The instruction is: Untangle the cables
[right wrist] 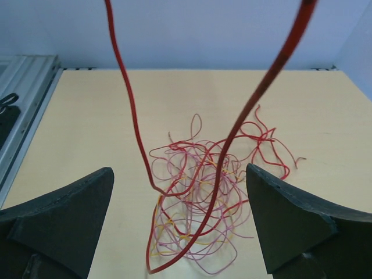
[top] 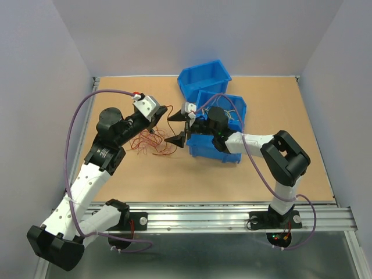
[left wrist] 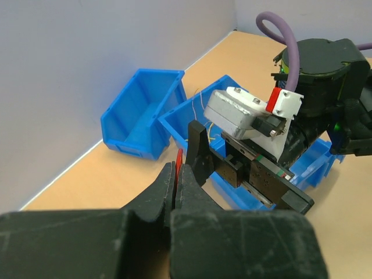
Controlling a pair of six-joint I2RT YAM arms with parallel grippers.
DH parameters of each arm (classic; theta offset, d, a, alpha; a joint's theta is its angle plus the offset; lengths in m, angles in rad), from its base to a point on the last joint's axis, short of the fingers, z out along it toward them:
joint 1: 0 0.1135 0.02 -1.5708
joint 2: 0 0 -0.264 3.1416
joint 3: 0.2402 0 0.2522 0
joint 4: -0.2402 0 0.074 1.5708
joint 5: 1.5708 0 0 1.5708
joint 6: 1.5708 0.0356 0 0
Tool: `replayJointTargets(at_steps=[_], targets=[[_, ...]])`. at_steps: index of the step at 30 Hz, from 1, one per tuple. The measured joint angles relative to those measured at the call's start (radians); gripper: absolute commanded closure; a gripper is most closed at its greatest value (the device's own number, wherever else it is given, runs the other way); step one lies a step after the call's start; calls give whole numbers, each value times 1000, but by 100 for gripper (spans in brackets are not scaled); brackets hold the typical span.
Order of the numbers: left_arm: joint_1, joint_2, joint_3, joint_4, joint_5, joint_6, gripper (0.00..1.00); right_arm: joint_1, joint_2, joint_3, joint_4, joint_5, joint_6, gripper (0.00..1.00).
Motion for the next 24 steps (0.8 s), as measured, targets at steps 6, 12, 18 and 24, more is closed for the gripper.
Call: replayJointTargets(at_steps=[6,12,18,24], targets=[[0,0,0,-1,7,0,100,5,39,46,-32,-95,10,0],[0,0,0,0,-27,-5,100,54,82,102,-53,-68,-27,2],[26,0,0,22,-136,-48,100,106,156,151,-71,8,-69,8],[94,6,0,57,-207,-117,100,132,193,172,-88,61,-90,25]])
